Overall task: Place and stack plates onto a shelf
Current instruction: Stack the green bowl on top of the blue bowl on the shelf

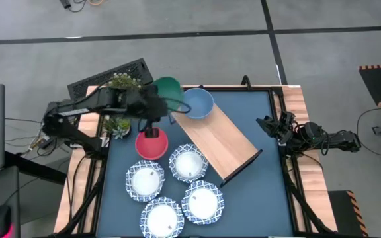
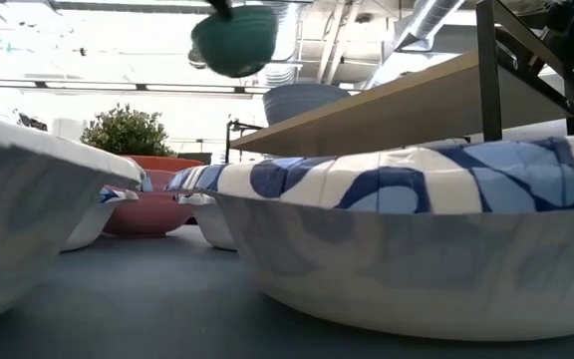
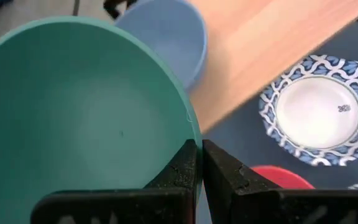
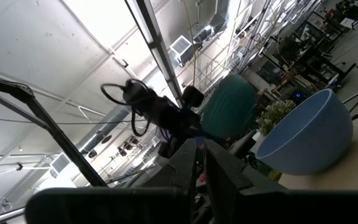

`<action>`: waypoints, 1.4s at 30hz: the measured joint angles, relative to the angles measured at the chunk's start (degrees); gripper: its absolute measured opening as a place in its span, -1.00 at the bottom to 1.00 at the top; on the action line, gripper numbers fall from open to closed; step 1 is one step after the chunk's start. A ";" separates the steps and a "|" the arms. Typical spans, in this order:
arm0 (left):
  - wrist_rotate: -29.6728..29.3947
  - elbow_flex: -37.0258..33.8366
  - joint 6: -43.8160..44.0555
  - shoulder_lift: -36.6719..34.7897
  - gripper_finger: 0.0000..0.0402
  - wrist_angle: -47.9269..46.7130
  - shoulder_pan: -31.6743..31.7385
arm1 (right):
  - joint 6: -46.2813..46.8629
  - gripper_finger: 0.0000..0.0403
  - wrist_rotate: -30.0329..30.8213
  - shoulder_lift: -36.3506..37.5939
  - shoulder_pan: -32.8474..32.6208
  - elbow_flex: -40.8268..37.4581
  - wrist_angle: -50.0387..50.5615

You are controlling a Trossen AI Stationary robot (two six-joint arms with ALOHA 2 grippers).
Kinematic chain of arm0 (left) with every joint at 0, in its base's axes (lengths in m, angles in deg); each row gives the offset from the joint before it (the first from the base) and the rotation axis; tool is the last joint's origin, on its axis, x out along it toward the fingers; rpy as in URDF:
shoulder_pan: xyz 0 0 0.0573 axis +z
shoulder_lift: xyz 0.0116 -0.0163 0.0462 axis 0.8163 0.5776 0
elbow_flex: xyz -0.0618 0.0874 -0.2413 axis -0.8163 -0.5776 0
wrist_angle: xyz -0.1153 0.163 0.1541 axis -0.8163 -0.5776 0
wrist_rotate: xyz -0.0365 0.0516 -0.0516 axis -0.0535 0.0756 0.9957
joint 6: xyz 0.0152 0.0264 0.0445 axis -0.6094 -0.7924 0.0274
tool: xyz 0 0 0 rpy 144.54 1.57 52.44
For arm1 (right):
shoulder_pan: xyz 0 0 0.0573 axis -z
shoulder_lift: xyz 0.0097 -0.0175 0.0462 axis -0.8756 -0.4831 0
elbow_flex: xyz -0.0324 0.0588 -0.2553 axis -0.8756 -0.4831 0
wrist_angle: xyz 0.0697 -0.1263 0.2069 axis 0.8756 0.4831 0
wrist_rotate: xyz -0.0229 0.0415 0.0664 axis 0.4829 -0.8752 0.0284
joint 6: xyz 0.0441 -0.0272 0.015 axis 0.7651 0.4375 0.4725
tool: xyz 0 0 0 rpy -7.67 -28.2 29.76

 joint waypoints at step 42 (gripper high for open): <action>17.18 23.51 -17.45 25.14 -1.00 -5.12 8.49 | 0.11 -0.71 -0.17 0.00 0.00 0.00 1.51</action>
